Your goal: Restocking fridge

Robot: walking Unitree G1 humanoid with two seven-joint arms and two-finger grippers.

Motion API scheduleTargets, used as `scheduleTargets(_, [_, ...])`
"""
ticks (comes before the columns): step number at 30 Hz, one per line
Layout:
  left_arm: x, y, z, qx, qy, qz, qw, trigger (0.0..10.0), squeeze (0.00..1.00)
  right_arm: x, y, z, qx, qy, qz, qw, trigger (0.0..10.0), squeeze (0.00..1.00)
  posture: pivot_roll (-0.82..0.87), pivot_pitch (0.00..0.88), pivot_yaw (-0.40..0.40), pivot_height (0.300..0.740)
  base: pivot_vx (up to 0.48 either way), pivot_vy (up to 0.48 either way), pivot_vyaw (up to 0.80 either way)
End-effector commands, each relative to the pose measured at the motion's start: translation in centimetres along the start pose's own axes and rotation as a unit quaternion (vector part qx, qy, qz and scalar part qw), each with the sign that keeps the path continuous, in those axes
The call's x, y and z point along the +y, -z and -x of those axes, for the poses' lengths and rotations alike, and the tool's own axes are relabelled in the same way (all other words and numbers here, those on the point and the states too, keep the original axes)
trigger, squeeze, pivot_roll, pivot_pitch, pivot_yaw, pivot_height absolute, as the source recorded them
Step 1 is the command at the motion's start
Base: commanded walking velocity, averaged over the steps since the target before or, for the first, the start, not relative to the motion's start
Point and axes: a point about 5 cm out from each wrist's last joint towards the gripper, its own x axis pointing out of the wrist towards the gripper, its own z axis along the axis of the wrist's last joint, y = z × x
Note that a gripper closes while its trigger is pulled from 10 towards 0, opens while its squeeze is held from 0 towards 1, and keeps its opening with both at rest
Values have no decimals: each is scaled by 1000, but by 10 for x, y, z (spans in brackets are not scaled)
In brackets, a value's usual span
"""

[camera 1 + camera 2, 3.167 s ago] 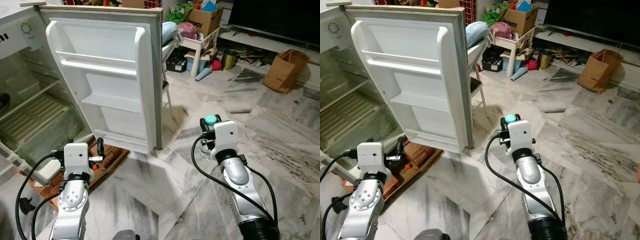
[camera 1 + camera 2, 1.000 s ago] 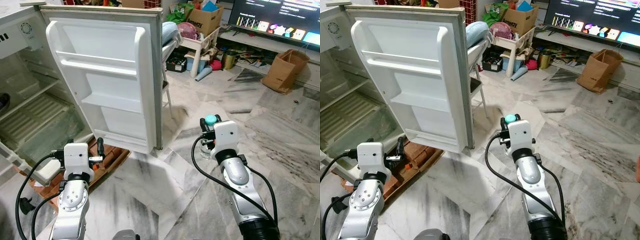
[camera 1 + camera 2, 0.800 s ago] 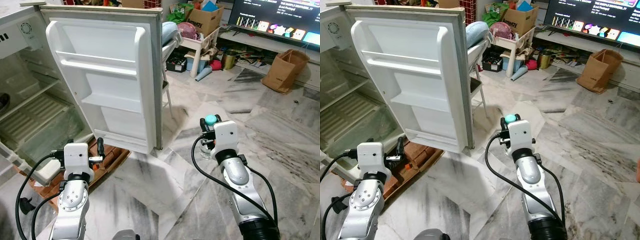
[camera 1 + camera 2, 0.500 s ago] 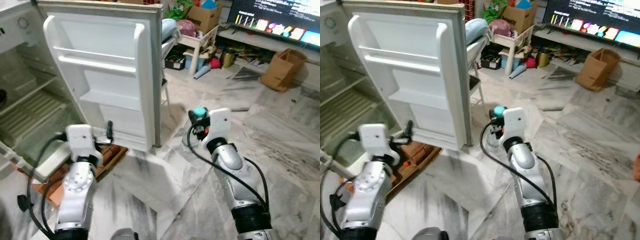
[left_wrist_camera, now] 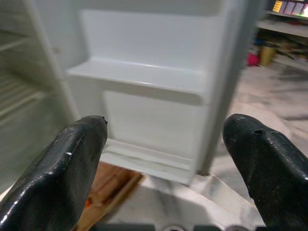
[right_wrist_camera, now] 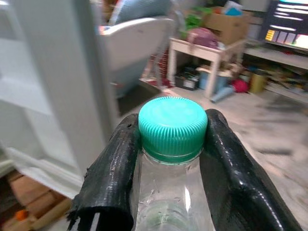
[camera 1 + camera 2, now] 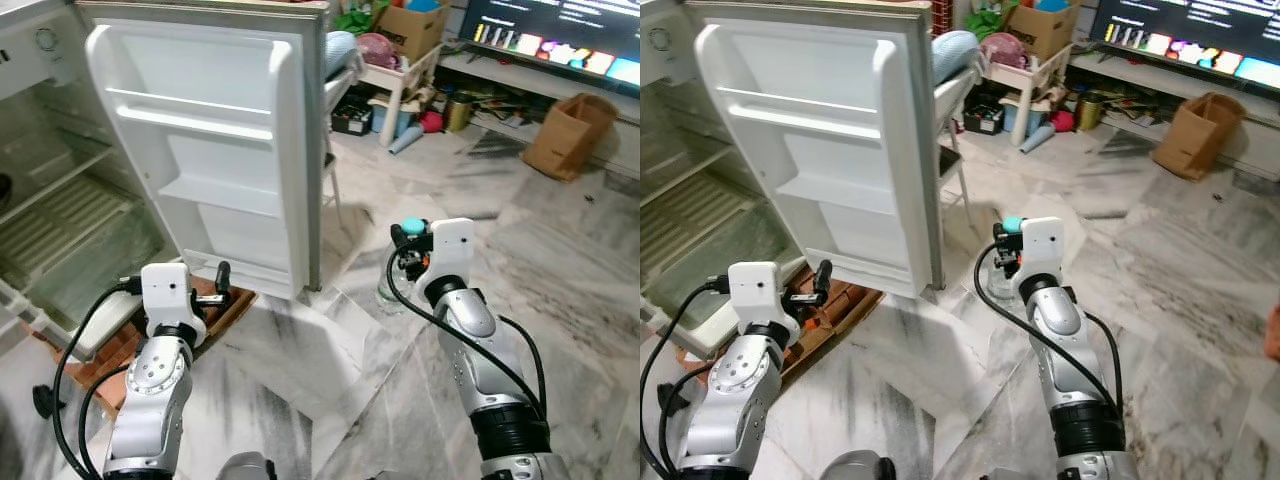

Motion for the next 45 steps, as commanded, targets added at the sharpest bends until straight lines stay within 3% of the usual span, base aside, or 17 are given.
scheduleTargets(1, [-1,-2,1,0,6,-3,1000,10000,0,-6,2,2,4,9,1,1000,10000,0,82,47,16,740,0,364,-800])
scheduleTargets(9, [5,1,12,8,-1,-27,1000,10000,0,-13,7,10,10,-3,17,1000,10000,0,86,61,20,740,0,0,-466])
scheduleTargets(15, [3,8,22,14,-9,-46,999,10000,0,-19,10,14,20,-21,26,999,10000,0,95,70,23,740,0,480,0])
scheduleTargets(19, [-5,13,33,21,10,-63,998,10000,0,-27,5,24,19,-56,57,997,10000,0,96,68,31,740,0,480,0])
scheduleTargets(23, [2,15,36,24,5,-73,997,10000,0,-36,-2,24,14,-39,59,997,10000,0,86,71,30,740,0,480,0])
scheduleTargets(29, [10,9,31,12,-14,-78,997,10000,0,-23,-6,17,-10,-5,20,1000,10000,0,104,63,16,740,0,211,0])
scheduleTargets(32, [10,3,27,-9,-19,-87,996,10000,0,-7,-2,16,-14,21,-20,999,10000,0,117,60,7,740,0,90,0])
scheduleTargets(35, [18,0,23,-24,-36,-94,995,10000,0,10,4,20,-15,6,-12,1000,10000,0,118,66,-6,740,0,0,0])
scheduleTargets(42, [29,-5,17,-43,-67,-105,991,10000,0,8,7,19,-8,-9,-6,1000,10000,0,118,70,-26,740,0,0,0])
scheduleTargets(43, [28,0,16,-16,-49,-82,995,10000,0,6,7,16,-7,-2,1,1000,10000,0,119,70,-28,740,0,0,0])
scheduleTargets(45, [27,1,15,-14,-43,-76,996,10000,0,6,7,15,-8,-1,4,1000,10000,0,125,69,-30,740,0,212,0])
